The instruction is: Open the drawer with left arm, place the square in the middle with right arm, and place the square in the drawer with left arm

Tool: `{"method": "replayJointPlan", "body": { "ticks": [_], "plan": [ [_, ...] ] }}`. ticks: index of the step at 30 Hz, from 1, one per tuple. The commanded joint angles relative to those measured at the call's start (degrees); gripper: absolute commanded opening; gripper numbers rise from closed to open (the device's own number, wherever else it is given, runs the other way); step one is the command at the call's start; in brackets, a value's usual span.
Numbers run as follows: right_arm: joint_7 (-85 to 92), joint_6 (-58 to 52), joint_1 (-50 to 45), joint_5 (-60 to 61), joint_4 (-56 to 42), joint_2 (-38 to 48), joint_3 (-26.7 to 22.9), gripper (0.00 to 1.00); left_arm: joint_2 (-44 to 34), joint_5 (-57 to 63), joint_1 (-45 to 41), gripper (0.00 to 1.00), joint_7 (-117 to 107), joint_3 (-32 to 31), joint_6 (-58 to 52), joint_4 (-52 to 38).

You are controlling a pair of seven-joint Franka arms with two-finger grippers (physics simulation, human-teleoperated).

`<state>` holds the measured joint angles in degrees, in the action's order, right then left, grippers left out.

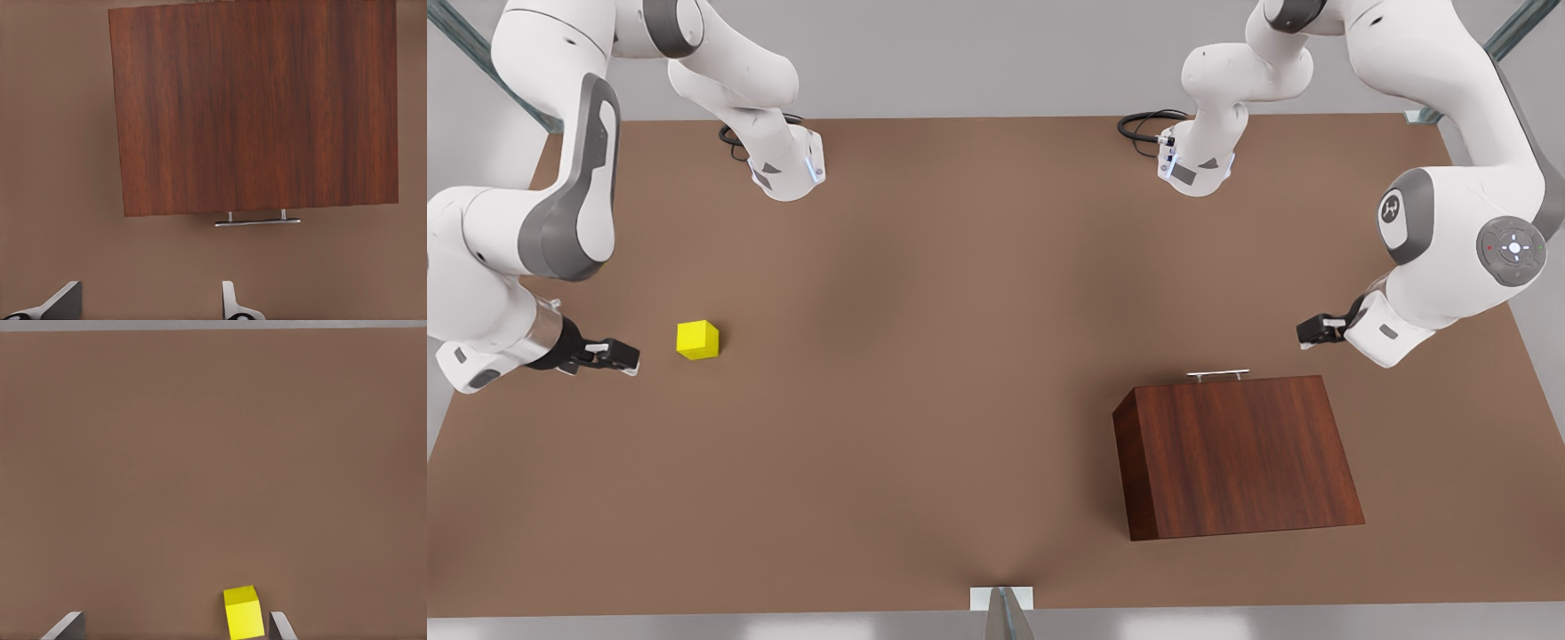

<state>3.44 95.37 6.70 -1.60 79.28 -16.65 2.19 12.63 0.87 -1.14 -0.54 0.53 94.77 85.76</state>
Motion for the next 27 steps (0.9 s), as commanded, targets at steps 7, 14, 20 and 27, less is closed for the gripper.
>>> {"method": "replayJointPlan", "body": {
  "ticks": [7,14,20,27],
  "plan": [
    [2.53,12.73,0.68,-0.16,21.61,9.7,0.0,1.0,-8.67,-7.99,-0.18,1.0,-44.19,0.0,18.96,17.78],
    [10.18,32.57,4.81,-0.07,38.74,8.83,-2.45,1.0,-11.13,-13.96,-0.44,1.0,-68.79,-0.09,38.55,28.76],
    [14.92,44.2,4.99,-0.07,43.85,2.68,-4.83,1.0,-12.45,-17.92,-0.44,1.0,-74.78,-0.09,45.68,35.35],
    [27.23,47.88,4.99,-0.07,45.34,-1.37,-5.18,1.0,-18.78,-24.42,-1.32,1.0,-76.19,-0.09,51.04,46.34]
  ]
}}
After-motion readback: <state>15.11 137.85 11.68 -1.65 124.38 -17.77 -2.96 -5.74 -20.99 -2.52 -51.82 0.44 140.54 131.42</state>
